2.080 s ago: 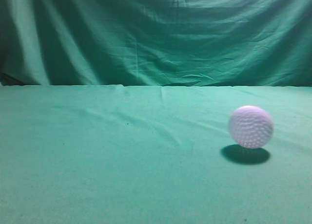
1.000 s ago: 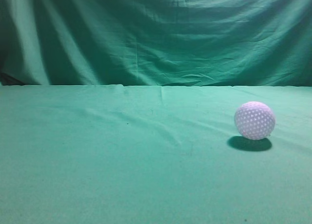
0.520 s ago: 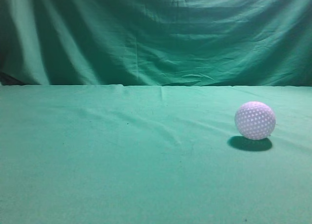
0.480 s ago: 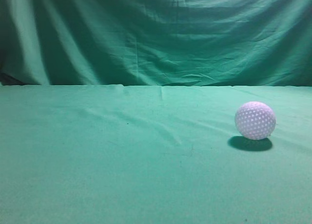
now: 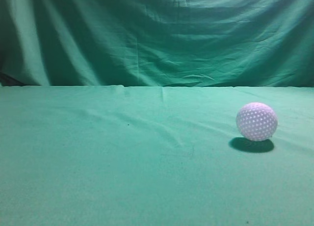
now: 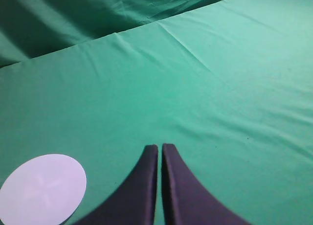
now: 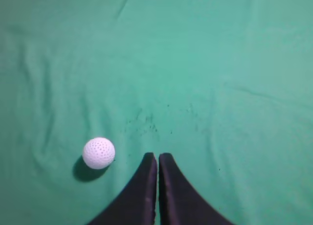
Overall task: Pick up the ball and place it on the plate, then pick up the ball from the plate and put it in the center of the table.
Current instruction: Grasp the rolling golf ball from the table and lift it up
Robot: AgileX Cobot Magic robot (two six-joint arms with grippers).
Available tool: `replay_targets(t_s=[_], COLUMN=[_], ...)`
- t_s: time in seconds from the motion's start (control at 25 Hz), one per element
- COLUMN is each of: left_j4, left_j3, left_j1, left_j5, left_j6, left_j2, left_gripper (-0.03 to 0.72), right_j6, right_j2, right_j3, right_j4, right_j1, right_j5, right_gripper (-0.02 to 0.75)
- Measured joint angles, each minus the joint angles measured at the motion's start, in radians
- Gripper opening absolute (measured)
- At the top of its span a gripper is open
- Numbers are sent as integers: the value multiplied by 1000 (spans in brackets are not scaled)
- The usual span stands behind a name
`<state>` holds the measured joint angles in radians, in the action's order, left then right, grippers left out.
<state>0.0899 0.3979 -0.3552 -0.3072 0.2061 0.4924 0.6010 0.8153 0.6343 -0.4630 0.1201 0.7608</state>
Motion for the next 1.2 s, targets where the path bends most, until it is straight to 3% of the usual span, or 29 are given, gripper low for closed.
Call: replay_targets(t_s=[0.12, 0.28, 0.4, 0.56, 0.84, 0.88, 0.92, 1.2], left_j4=[-2, -2, -2, -2, -2, -2, -2, -2], left_j3=[0, 0, 0, -6, -66, -68, -70, -70], left_j1=[0, 0, 0, 0, 0, 0, 0, 0], left_j5=[0, 0, 0, 0, 70, 80, 84, 96], left_j6=[0, 0, 0, 0, 0, 0, 0, 0], left_j2=[0, 0, 0, 0, 0, 0, 0, 0], left_gripper=[0, 0, 0, 0, 0, 0, 0, 0], right_j6=[-55, -323, -507, -570, -574, -562, -538, -381], right_j2=[100, 255, 374, 507, 644, 652, 657, 722], right_j3=[70, 144, 199, 243, 274, 275, 275, 281], right_j4=[89, 328, 477, 498, 476, 464, 444, 341], right_j1=[138, 333, 431, 478, 478, 478, 478, 478], right_j5=[38, 77, 116, 116, 69, 58, 49, 34], right_gripper=[0, 0, 0, 0, 0, 47, 47, 454])
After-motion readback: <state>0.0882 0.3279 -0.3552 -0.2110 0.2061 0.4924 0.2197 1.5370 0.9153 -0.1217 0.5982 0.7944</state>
